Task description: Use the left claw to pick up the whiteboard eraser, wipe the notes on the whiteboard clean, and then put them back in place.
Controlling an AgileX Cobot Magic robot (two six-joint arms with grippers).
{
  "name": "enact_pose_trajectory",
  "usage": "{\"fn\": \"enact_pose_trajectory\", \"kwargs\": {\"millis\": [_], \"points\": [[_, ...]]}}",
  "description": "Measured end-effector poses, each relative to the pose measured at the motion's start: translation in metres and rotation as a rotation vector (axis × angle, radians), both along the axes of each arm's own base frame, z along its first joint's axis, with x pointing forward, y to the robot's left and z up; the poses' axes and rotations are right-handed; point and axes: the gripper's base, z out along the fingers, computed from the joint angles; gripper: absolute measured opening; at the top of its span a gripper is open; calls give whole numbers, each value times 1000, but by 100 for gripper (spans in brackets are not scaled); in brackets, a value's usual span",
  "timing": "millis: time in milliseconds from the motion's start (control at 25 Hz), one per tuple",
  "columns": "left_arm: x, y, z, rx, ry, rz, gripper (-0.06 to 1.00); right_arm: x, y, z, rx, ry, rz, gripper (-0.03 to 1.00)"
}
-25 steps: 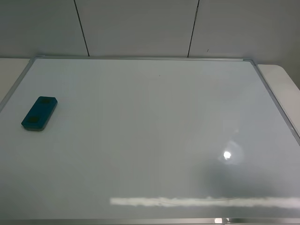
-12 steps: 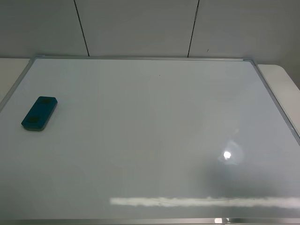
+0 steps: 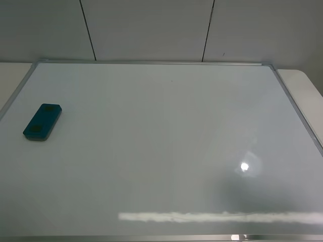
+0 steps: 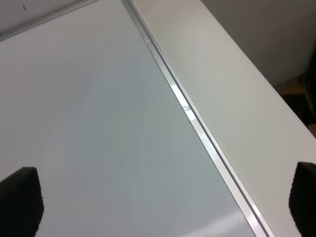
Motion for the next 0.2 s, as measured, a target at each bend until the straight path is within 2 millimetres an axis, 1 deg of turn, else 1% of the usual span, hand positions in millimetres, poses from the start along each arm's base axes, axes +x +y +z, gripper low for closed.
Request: {"fn": "enact_pose_trajectory", "kwargs": {"millis": [200], "points": [[0,0,0,-2,0,-1,99,0,0,0,0,0,0,99]]}}
